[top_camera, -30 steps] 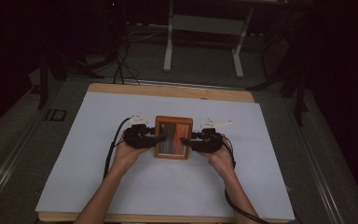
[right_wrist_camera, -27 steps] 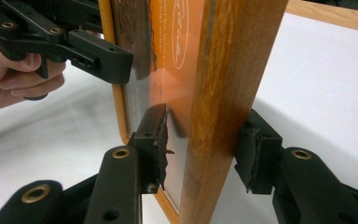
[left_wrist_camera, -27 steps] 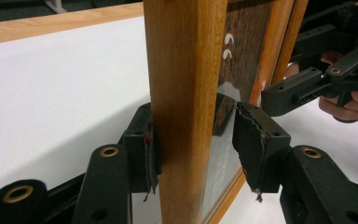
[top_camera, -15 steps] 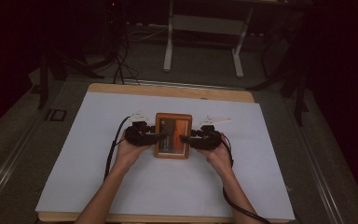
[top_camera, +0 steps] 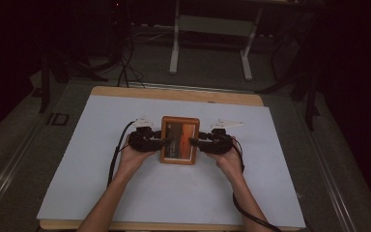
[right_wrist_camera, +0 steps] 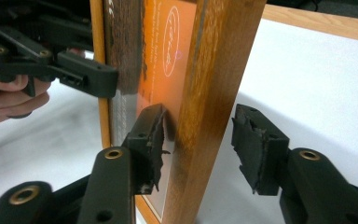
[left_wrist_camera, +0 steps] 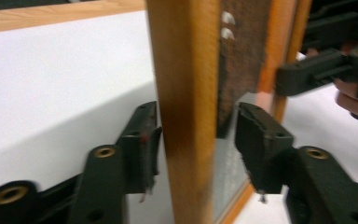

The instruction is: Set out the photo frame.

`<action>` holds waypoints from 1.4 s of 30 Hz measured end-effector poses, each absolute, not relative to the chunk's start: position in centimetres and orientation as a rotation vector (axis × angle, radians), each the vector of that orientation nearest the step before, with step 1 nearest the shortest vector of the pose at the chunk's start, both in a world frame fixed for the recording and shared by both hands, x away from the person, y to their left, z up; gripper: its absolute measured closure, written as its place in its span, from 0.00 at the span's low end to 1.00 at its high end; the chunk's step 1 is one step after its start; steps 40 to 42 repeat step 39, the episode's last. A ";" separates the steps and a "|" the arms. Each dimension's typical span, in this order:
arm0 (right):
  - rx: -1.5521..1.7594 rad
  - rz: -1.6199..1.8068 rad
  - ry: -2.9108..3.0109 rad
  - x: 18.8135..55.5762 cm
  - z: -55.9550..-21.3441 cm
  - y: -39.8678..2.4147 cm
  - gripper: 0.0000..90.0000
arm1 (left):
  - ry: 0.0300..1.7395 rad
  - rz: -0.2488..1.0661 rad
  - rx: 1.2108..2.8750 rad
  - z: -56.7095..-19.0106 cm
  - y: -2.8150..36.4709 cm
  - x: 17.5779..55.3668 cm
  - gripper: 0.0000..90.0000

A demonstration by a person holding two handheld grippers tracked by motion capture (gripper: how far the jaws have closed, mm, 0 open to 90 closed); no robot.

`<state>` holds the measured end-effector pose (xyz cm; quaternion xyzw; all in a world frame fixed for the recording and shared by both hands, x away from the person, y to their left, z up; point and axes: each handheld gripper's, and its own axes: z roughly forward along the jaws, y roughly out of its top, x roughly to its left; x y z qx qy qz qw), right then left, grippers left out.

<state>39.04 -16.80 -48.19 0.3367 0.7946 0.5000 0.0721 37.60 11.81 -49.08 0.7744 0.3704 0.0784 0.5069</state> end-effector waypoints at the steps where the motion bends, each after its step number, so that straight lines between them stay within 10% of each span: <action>1: 1.013 1.498 2.387 39.0 -48.2 -16.8 0.61 | 0.888 0.195 1.873 -49.0 11.7 37.5 0.58; 42: 1.001 1.411 2.394 37.6 -46.6 -20.9 0.45 | 1.085 0.382 1.858 -48.0 17.3 34.9 0.48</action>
